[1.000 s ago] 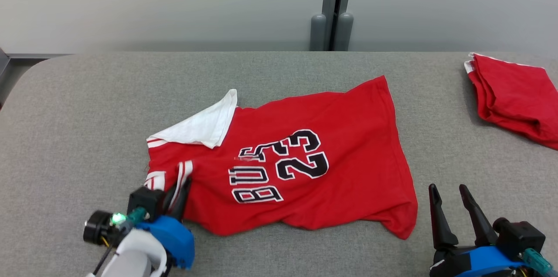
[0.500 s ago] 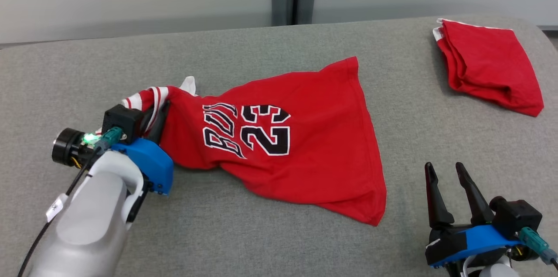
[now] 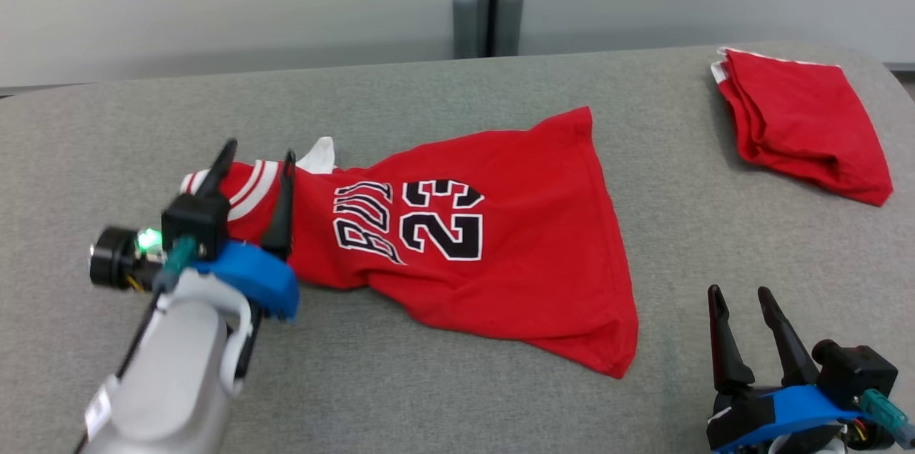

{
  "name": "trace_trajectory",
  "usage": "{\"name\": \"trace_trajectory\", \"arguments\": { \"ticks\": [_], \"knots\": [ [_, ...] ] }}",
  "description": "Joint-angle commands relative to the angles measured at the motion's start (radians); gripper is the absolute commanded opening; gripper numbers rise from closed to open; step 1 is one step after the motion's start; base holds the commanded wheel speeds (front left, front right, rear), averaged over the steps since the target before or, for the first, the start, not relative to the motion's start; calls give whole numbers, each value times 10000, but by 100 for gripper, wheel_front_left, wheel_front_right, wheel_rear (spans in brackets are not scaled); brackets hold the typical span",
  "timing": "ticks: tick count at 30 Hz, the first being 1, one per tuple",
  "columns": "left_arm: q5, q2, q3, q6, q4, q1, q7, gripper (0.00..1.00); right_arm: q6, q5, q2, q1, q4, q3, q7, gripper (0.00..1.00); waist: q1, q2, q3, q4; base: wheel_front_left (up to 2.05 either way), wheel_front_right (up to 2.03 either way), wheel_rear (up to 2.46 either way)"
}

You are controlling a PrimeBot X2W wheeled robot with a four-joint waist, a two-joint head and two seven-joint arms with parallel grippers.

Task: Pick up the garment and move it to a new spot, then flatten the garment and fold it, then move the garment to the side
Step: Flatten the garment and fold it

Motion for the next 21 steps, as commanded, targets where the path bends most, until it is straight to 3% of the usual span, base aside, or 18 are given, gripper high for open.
{"name": "trace_trajectory", "arguments": {
  "ticks": [1,8,21],
  "knots": [
    [71,-5,150,102,-322,561,-32,100,6,35,-13,106,-21,-31,-33,100,0,-1,-25,72,0,0,0],
    [561,-72,747,41,-1909,2437,-31,100,6,95,-13,232,-68,10,-34,100,0,-1,-125,504,0,0,0],
    [831,-47,1355,-302,-427,2227,-31,100,6,-12,-26,-51,-31,145,-34,100,0,-1,241,145,0,0,0]
  ]
}}
